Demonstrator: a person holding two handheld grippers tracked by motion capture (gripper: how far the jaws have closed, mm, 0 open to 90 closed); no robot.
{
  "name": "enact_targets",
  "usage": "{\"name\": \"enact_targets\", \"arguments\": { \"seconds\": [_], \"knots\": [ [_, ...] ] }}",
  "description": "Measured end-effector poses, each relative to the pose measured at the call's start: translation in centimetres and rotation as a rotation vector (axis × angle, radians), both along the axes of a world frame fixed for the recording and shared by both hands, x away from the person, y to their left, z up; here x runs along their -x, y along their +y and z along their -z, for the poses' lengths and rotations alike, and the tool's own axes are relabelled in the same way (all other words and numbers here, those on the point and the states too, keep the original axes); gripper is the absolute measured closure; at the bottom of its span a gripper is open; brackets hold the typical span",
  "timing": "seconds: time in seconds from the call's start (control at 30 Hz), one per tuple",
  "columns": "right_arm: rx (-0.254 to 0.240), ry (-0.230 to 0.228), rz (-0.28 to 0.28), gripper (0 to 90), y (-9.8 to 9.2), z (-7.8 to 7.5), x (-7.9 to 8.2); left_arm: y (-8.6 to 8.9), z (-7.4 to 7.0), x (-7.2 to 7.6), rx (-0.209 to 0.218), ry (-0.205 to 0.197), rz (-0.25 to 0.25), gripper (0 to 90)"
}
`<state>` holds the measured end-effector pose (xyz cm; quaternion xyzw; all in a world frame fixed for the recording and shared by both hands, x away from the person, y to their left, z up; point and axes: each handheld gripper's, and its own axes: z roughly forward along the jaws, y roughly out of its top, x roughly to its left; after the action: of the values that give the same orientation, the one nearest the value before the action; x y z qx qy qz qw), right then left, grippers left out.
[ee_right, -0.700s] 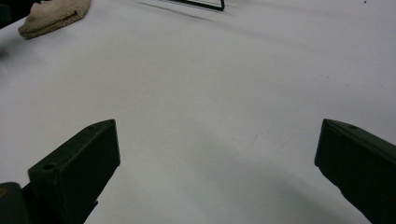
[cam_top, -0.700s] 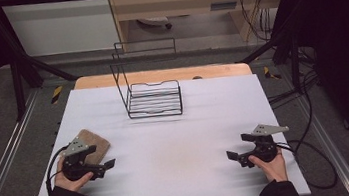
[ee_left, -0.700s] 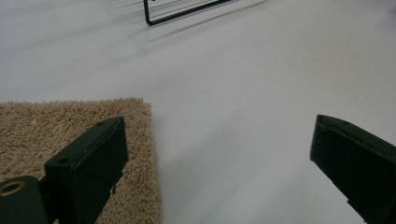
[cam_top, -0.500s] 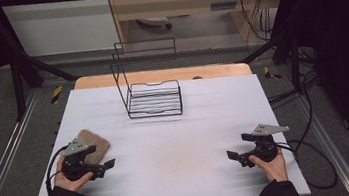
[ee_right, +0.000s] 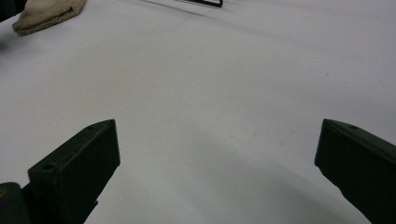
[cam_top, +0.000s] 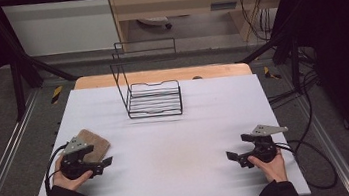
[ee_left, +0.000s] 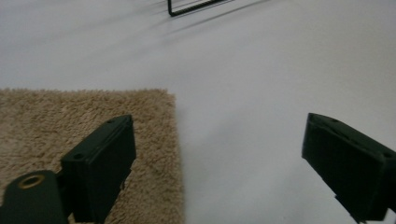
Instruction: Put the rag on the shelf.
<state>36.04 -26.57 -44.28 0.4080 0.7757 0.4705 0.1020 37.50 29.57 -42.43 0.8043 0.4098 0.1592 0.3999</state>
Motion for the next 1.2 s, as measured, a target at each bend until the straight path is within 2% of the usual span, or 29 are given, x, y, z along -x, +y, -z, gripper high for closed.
{"name": "enact_targets", "arguments": {
  "seconds": [0.07,0.2,0.23,0.27,0.33,0.5,0.53,0.63,0.67,0.97,1.2],
  "knots": [
    [0.006,0.006,0.000,0.5,0.0,0.0,0.0,0.2,0.2,-0.1,-0.020,0.003,-0.016,18.1],
    [0.011,0.003,-0.001,0.6,0.1,0.1,-0.1,0.5,0.6,-0.4,-0.053,0.025,-0.043,23.3],
    [0.016,0.006,0.001,0.6,0.1,0.2,0.0,0.6,0.7,-0.5,-0.059,0.030,-0.047,28.3],
    [0.016,0.006,0.001,0.6,0.1,0.2,0.0,0.7,0.8,-0.6,-0.063,0.033,-0.048,28.3],
    [0.020,0.009,0.000,0.6,0.1,0.2,0.0,0.7,1.0,-0.7,-0.080,0.036,-0.050,35.8],
    [0.021,0.012,0.001,0.6,0.2,0.2,-0.1,0.6,1.3,-0.9,-0.126,0.040,-0.046,44.3],
    [0.021,0.010,0.002,0.6,0.2,0.2,-0.1,0.6,1.4,-0.9,-0.133,0.038,-0.045,48.8],
    [0.021,0.010,0.004,0.6,0.2,0.2,-0.1,0.6,1.5,-1.0,-0.142,0.037,-0.050,53.4],
    [0.022,0.012,0.003,0.6,0.2,0.2,-0.1,0.6,1.5,-1.0,-0.148,0.040,-0.051,58.1],
    [0.020,0.012,0.002,0.6,0.2,0.2,-0.1,0.1,1.8,-1.2,-0.198,0.039,-0.061,63.9],
    [0.018,0.012,0.006,0.6,0.2,0.2,0.0,-0.1,1.9,-1.3,-0.202,0.035,-0.088,70.1]
  ]
}}
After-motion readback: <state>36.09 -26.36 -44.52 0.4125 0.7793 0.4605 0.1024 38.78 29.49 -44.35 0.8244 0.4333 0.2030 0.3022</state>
